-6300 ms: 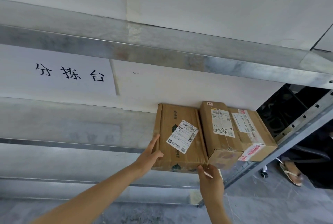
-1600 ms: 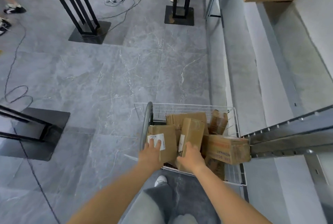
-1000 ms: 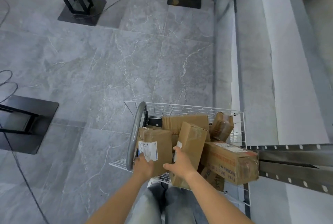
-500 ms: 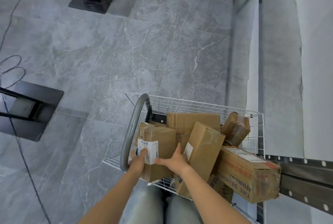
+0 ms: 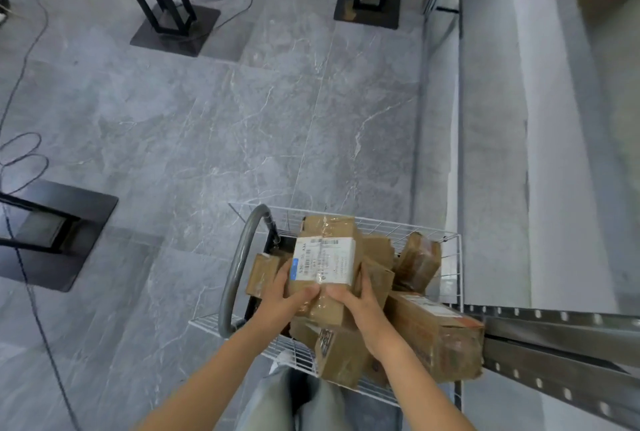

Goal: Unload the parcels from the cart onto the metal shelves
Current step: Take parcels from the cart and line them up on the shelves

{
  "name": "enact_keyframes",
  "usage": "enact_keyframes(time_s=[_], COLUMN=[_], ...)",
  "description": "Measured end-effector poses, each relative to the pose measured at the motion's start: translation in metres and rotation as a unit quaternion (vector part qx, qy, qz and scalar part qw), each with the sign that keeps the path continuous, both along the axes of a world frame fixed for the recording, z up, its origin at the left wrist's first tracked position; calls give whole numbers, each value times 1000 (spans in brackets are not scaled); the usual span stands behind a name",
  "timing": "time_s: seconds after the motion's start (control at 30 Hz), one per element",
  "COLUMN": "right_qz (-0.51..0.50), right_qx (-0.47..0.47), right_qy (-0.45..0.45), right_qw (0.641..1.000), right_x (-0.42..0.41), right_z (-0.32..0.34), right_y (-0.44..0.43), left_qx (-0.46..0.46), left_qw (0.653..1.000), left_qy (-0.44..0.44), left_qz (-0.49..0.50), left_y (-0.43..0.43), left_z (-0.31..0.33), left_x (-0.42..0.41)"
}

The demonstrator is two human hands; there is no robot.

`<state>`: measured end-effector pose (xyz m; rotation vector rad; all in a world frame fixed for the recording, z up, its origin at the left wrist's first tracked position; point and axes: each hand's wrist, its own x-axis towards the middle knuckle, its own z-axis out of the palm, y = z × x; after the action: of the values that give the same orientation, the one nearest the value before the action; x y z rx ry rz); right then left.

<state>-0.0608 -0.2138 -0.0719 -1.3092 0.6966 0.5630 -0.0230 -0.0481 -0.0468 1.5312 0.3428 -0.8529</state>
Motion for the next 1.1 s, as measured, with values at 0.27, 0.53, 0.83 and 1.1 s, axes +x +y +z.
enact_keyframes(time_s=[0.27, 0.53, 0.83, 1.1], right_qz=[-67, -111, -213, -291], right_qx=[65, -51, -123, -225], right_qy=[-76, -208, -285, -292], right_qw=[993, 970, 926, 883], right_x=[0, -22, -54, -86], right_z=[105, 172, 218, 240], right_y=[-58, -70, -50, -16], left_qx=[-118, -145, -185, -195], left_qw=[990, 977, 955, 915], left_qy=[-42, -108, -117, -142], left_qz=[-58, -116, -202, -323], left_y=[-58, -99, -104, -77], left_z=[99, 156, 199, 225], left_x=[5, 10, 13, 10])
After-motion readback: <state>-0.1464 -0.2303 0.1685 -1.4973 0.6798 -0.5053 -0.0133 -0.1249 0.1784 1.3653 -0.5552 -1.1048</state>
